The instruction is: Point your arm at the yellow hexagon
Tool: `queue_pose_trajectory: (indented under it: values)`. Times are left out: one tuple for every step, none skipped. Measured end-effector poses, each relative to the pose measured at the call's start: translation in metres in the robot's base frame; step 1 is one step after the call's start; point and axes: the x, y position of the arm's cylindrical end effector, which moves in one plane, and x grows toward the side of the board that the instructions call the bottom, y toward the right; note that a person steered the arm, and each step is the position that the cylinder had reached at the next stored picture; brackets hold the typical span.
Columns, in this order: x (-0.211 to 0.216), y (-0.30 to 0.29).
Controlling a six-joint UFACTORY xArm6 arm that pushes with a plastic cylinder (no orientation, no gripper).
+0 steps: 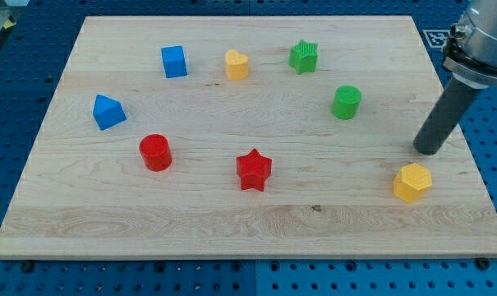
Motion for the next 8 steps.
queue_pose_trajectory:
  values:
    - [-0.004,-0.021]
    - [-0.004,-0.047]
    - [0.005,-0.061]
    - [0.018,-0.068]
    - [0.018,-0.068]
    - [0.021,-0.068]
    - [0.021,-0.068]
    - [0.023,-0.068]
